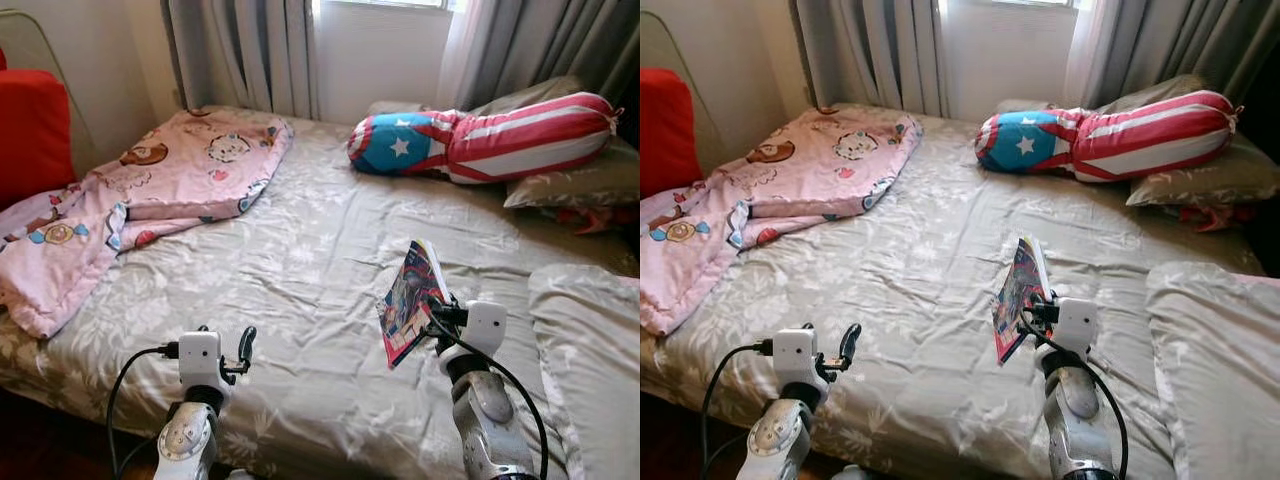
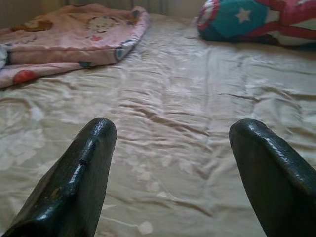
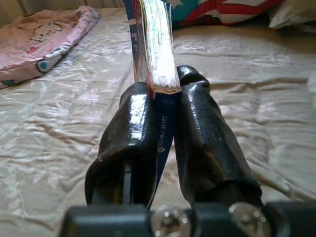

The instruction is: Clean up the room

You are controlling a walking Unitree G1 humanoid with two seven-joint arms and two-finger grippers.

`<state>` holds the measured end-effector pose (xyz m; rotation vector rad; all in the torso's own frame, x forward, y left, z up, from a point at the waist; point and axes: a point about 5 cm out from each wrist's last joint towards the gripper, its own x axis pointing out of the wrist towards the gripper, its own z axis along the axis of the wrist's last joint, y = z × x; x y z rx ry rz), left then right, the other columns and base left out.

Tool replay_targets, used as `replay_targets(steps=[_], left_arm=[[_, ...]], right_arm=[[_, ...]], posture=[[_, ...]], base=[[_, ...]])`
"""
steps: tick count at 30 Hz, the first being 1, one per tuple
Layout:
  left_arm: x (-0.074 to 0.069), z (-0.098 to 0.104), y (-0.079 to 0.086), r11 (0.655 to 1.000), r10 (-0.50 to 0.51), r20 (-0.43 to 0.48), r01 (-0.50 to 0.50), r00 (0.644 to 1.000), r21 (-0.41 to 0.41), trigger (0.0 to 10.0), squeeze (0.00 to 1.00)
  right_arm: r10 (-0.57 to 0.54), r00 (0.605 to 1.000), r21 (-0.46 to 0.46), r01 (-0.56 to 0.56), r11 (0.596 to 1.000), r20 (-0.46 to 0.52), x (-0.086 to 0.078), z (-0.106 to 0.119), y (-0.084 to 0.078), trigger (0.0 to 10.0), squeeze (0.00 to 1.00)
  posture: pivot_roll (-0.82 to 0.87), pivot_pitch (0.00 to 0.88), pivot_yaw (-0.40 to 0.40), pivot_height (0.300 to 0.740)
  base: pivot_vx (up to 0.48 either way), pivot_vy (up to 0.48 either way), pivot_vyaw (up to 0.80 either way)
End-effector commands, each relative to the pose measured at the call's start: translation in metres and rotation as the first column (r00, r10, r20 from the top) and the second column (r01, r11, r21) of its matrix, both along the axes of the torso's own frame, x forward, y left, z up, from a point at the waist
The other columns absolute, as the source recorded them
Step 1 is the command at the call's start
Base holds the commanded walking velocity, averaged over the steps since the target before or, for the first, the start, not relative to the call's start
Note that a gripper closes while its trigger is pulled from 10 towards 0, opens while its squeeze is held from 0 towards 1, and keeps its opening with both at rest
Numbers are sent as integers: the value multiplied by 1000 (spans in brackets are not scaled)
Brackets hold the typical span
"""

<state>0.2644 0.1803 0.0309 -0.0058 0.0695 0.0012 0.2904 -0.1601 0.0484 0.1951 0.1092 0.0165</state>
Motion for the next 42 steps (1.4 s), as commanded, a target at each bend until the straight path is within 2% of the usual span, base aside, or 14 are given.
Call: replay_targets(steps=[1, 21, 25, 35, 42], left_arm=[[0, 1, -3, 1000, -16, -2, 16, 1000, 2, 10000, 0], [-1, 0, -3, 1000, -20, -11, 20, 1000, 11, 10000, 0], [-1, 0, -4, 1000, -26, -11, 26, 1000, 15, 10000, 0], [-2, -1, -3, 999, -26, -15, 26, 1000, 20, 10000, 0], [-1, 0, -4, 999, -28, -13, 28, 1000, 22, 10000, 0]], right_arm=[[-5, 999, -14, 5, 1000, 50, 4, 10, -2, 10000, 0], [14, 1000, -36, -13, 999, 14, 4, 6, 1, 10000, 0], [2, 999, -23, -1, 1000, 43, 3, 7, 1, 10000, 0], [1, 1000, -35, -1, 999, 8, 4, 4, 0, 10000, 0], [-10, 999, -23, 11, 1000, 37, 3, 7, -1, 10000, 0]], posture=[[26, 0, -41, 665], [28, 0, -39, 656], [28, 0, -39, 652], [29, 0, -38, 647], [29, 0, -38, 637]], base=[[0, 0, 0], [0, 0, 0], [0, 0, 0], [0, 0, 0], [0, 0, 0]])
